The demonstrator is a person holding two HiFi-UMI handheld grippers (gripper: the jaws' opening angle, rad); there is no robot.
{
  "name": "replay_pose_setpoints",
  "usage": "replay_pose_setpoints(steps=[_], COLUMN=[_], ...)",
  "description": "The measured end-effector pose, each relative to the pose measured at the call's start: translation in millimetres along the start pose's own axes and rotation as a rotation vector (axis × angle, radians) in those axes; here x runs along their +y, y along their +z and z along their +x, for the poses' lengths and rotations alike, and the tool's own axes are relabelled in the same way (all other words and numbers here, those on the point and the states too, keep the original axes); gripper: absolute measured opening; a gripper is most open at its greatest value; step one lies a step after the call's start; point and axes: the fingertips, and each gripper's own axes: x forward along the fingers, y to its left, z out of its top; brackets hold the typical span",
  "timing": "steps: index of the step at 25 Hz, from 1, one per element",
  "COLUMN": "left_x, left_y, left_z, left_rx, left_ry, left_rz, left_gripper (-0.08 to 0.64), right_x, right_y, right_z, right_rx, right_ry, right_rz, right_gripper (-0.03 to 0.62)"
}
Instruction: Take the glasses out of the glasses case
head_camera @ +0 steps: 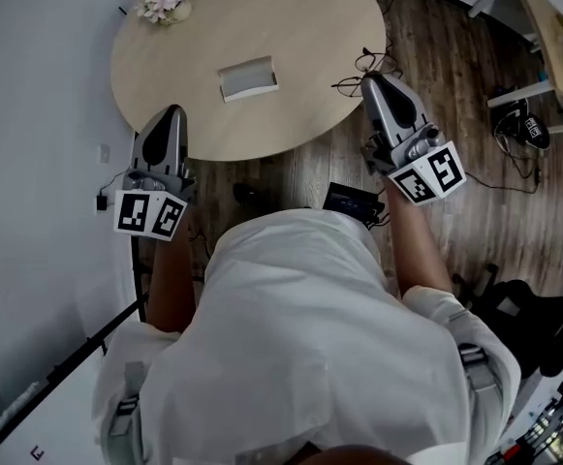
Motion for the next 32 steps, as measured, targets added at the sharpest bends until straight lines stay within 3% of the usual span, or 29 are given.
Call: replay_pose_setpoints(steps=[3, 10, 15, 18, 22, 26, 32], left_x=[-48, -91, -95, -92, -105, -116, -113], left_y=[-6, -37, -53, -54, -57, -59, -65], left_z=[-20, -60, -81, -96, -105, -124, -178], left_rx=[0.01, 0.088, 0.095, 0.109, 0.128, 0.138, 0.157], left_ry=[-0.008, 0.022, -0.016, -0.008, -0.083, -0.173, -0.228], left_rz=[0.006, -0.033, -0.181, -0.168, -0.119, -0.163, -0.167], left_gripper=[0.012, 0.012, 0.012, 0.012, 0.012, 0.012, 0.012], right_x=[2, 17, 34, 53, 79, 112, 176], right_y=[-1, -32, -50, -58, -59, -59, -78], right_z=[-45, -101, -112, -114, -122, -127, -136], right_rx=[0.014, 0.052, 0.081, 0.095, 0.116, 0.148, 0.234], right_ry=[-0.016, -0.034, -0.033, -0.035, -0.053, -0.069, -0.07], right_rz=[0.012, 0.078, 0.096, 0.104, 0.074, 0.042, 0.035], right_gripper=[0.037, 0.037, 0.037, 0.037, 0.037, 0.037, 0.037])
